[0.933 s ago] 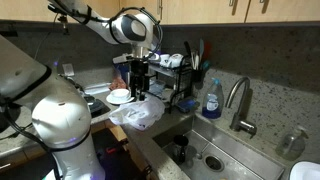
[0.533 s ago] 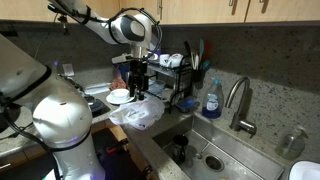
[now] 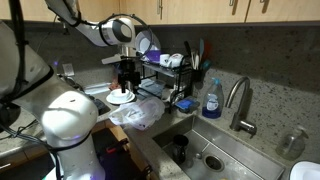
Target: Take the objects from the white bowl one at a time and put them in the plastic bag
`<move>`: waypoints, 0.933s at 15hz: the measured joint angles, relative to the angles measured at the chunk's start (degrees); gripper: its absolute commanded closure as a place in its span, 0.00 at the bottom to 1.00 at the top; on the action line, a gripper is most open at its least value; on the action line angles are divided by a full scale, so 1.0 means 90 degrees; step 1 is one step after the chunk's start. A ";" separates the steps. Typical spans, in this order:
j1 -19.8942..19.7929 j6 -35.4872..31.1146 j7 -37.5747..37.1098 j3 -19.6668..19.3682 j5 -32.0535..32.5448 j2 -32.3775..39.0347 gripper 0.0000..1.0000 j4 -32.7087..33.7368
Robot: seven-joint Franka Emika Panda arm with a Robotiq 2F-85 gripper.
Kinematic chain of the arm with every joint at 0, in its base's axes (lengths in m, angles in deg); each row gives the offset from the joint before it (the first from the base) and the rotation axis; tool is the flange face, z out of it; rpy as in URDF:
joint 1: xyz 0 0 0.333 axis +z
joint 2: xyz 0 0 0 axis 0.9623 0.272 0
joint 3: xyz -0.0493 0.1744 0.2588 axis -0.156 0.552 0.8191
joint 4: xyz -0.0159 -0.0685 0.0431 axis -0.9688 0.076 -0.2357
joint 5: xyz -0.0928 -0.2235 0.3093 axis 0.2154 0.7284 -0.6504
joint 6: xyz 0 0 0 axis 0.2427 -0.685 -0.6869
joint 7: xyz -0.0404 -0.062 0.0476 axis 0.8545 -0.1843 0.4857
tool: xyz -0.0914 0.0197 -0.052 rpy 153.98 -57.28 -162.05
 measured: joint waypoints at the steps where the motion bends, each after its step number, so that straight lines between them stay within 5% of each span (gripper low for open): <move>1: 0.0108 -0.0129 0.0071 0.0083 0.0022 0.0108 0.00 0.0072; 5: 0.0408 -0.0843 0.0210 0.0232 0.0061 0.0481 0.00 0.0303; 14: 0.0429 -0.0865 0.0203 0.0223 0.0061 0.0539 0.00 0.0322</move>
